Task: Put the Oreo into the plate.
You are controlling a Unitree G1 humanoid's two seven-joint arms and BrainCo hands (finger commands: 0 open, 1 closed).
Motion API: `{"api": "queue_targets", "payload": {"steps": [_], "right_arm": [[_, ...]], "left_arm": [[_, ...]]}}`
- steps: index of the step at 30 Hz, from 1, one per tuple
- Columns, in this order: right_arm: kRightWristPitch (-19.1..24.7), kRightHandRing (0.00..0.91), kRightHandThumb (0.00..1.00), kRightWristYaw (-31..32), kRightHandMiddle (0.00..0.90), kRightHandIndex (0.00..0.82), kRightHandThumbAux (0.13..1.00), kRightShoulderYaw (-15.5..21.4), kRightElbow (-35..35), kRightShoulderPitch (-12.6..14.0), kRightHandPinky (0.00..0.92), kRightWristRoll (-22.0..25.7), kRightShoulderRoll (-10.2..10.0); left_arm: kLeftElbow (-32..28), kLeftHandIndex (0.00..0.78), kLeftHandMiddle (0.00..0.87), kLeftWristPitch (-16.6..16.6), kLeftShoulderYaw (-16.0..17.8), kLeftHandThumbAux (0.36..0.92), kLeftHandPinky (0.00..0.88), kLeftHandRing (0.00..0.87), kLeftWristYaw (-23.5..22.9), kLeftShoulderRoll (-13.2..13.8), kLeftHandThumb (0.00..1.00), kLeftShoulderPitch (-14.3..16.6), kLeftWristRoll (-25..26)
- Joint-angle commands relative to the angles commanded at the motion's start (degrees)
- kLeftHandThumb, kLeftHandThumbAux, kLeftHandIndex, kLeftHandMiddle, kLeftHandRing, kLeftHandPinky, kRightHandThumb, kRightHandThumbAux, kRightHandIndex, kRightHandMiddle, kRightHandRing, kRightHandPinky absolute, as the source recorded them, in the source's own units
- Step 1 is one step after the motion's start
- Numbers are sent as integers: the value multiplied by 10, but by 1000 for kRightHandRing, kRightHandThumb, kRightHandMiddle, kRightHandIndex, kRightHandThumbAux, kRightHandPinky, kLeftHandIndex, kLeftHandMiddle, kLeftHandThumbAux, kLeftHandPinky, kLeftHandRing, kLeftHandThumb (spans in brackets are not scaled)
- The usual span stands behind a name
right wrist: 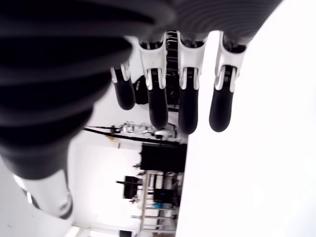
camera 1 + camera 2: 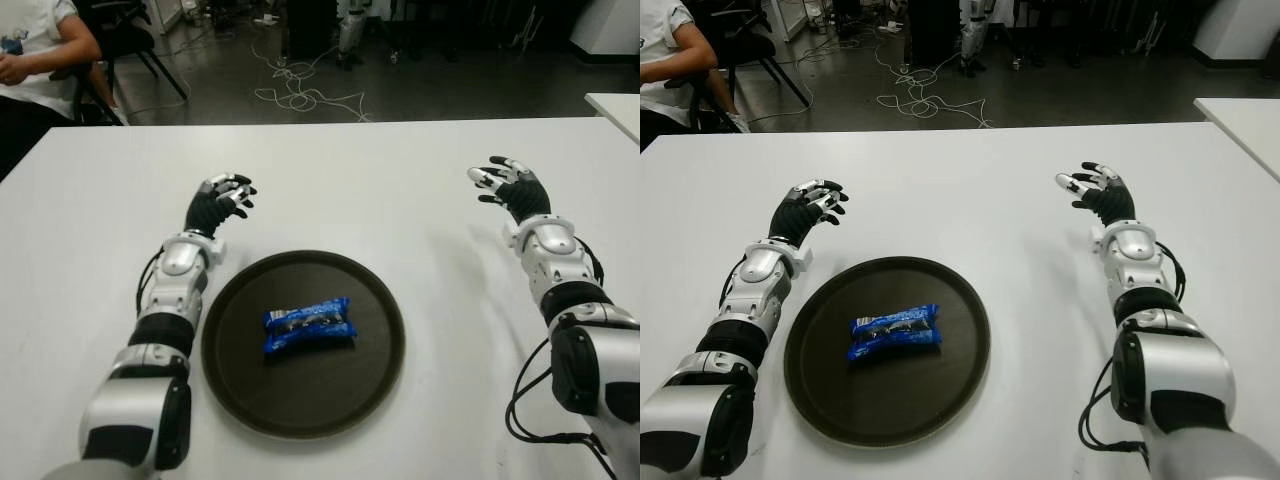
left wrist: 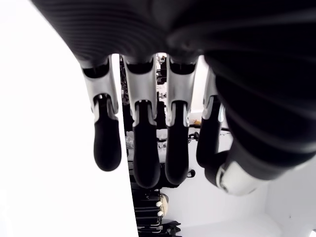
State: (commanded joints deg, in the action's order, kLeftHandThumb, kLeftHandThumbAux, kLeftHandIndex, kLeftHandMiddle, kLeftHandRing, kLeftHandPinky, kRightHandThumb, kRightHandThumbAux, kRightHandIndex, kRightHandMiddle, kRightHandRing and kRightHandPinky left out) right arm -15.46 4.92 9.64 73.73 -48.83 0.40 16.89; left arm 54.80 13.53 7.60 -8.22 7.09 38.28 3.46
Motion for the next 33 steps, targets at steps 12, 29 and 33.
{"api": "queue_targets", "payload": {"steps": [12, 29, 33], "right_arm": [[-4, 396, 41, 5, 336, 203, 711, -4, 1, 4, 435, -6, 0], [-9, 414, 0, 9, 345, 214, 722, -11, 2, 5, 460, -15, 1], [-12, 415, 0, 12, 345, 209, 707, -10, 1, 6, 459, -16, 0]], "left_arm": [[7, 419, 468, 11, 2, 671, 588, 529, 2, -1, 834, 1, 1], [8, 419, 469, 14, 1, 671, 599, 528, -1, -1, 836, 3, 2], [6, 419, 469, 14, 1, 671, 601, 528, -3, -1, 835, 2, 3]]}}
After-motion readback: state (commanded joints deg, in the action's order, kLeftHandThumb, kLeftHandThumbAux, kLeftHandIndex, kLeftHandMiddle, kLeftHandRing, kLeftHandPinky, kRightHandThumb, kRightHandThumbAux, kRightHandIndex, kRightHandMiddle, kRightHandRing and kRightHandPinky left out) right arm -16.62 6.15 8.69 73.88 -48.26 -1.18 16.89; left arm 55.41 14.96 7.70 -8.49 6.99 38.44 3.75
